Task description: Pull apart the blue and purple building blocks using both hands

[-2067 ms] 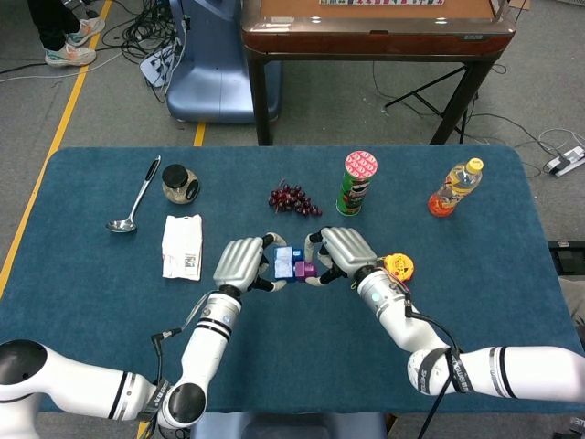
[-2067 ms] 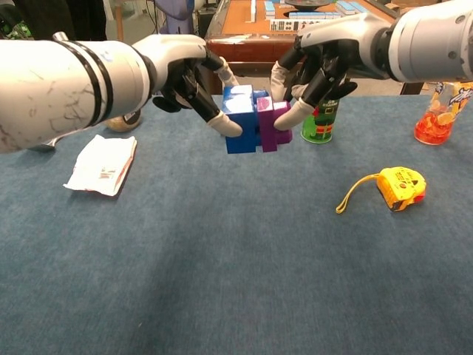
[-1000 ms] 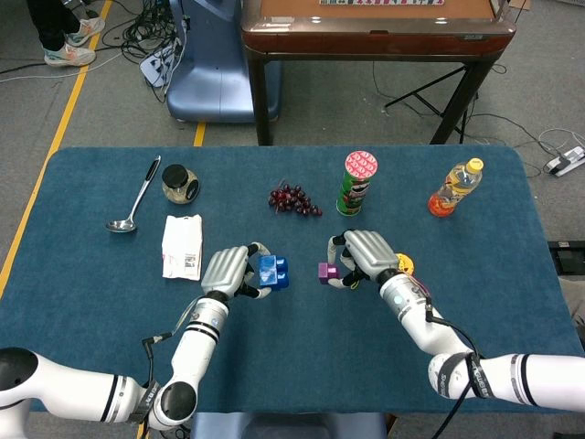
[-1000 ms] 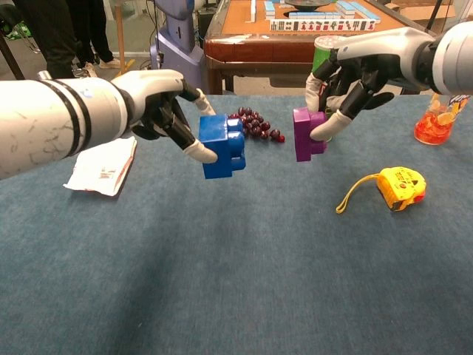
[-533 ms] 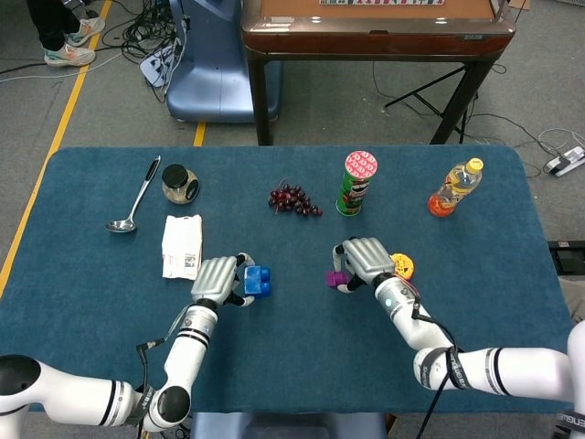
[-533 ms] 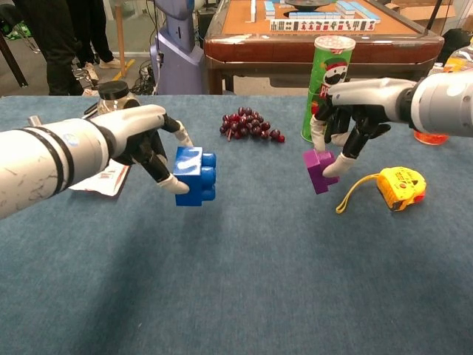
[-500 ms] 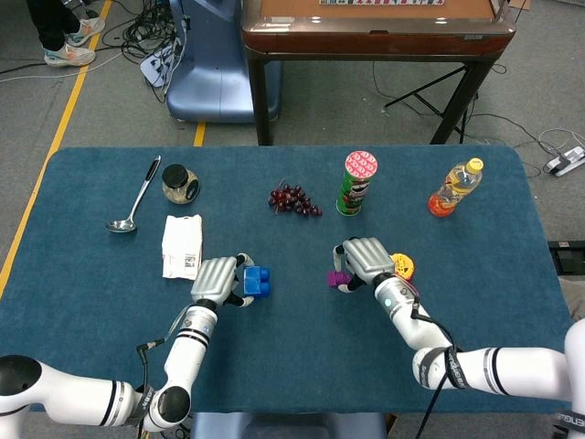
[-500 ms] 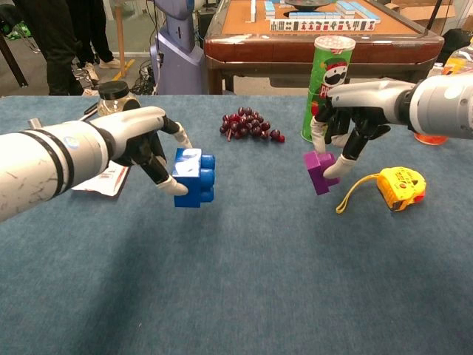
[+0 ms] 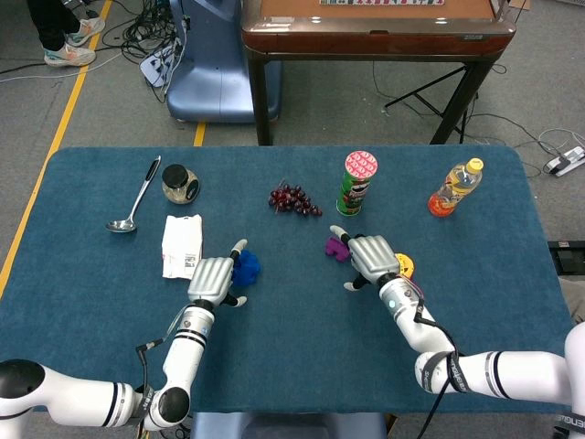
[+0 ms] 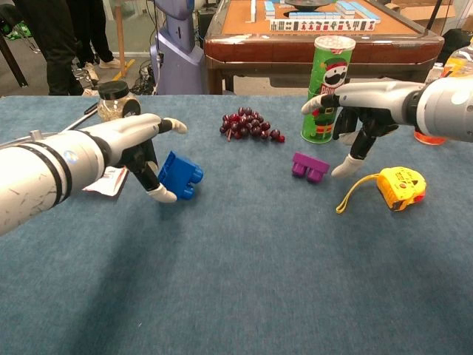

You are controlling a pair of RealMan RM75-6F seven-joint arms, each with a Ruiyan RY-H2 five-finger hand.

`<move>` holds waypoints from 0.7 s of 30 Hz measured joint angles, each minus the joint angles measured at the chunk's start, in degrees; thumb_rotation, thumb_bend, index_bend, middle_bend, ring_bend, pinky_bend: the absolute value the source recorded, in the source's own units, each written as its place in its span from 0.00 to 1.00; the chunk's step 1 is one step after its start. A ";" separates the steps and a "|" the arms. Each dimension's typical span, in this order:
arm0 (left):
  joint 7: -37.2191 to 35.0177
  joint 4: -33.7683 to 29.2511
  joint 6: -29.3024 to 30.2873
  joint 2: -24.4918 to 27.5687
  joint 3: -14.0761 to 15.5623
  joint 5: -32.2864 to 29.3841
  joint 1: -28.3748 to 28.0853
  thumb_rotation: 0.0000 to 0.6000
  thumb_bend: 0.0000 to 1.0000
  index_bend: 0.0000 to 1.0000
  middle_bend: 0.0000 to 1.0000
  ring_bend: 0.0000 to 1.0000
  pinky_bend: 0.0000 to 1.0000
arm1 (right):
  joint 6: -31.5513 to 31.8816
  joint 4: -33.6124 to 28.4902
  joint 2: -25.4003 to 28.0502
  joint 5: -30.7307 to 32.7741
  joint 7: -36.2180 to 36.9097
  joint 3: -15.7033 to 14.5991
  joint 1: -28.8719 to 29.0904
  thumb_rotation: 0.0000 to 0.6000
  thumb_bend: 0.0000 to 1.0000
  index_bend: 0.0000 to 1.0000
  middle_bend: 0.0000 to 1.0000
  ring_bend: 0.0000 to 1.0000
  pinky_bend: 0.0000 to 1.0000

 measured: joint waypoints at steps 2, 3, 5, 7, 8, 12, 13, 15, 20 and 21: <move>-0.12 -0.17 0.67 0.26 -0.10 0.93 0.42 1.00 0.04 0.01 1.00 0.99 1.00 | 1.58 -1.02 0.61 -1.97 0.13 -0.20 -1.04 1.00 0.00 0.06 1.00 0.99 1.00; -0.24 -0.34 1.04 0.47 -0.14 1.46 0.69 1.00 0.04 0.01 1.00 0.97 1.00 | 2.29 -1.56 0.99 -2.92 0.26 -0.30 -1.57 1.00 0.00 0.06 0.98 0.97 1.00; -0.63 -1.06 2.08 1.38 -0.16 2.90 1.52 1.00 0.04 0.00 0.98 0.92 1.00 | 4.02 -3.00 2.21 -5.32 0.71 -0.55 -3.01 1.00 0.00 0.06 0.94 0.91 1.00; -0.99 -2.01 3.11 2.59 -0.09 4.13 2.44 1.00 0.04 0.00 0.91 0.84 1.00 | 5.85 -4.54 3.81 -7.95 1.34 -0.86 -4.66 1.00 0.00 0.06 0.86 0.85 0.99; -1.24 -2.72 3.76 3.54 -0.01 4.92 3.11 1.00 0.04 0.00 0.85 0.80 1.00 | 6.77 -5.20 4.61 -9.12 1.61 -1.02 -5.47 1.00 0.00 0.07 0.83 0.84 0.98; -2.18 -4.84 5.69 7.14 0.72 7.97 5.56 1.00 0.04 0.01 0.59 0.58 0.88 | 11.47 -8.09 8.26 -13.26 2.53 -1.79 -9.40 1.00 0.00 0.08 0.68 0.70 0.97; -2.50 -5.23 5.97 8.09 0.99 8.74 6.16 1.00 0.04 0.01 0.54 0.52 0.83 | 12.93 -8.98 9.52 -14.37 2.86 -2.05 -10.78 1.00 0.00 0.08 0.65 0.68 0.96; -3.74 -6.01 6.41 10.54 1.60 10.58 7.71 1.00 0.04 0.01 0.46 0.44 0.72 | 14.87 -10.14 11.40 -16.09 3.53 -2.44 -12.82 1.00 0.00 0.09 0.57 0.60 0.93; -9.51 -7.60 6.81 17.40 3.06 15.38 12.15 1.00 0.04 0.05 0.33 0.28 0.54 | 17.75 -11.17 14.35 -21.09 8.10 -3.65 -17.78 1.00 0.00 0.10 0.45 0.47 0.80; -10.86 -7.87 6.81 18.66 3.37 16.35 13.01 1.00 0.04 0.06 0.30 0.25 0.51 | 17.91 -11.06 14.72 -22.23 9.25 -3.94 -18.57 1.00 0.00 0.10 0.42 0.43 0.74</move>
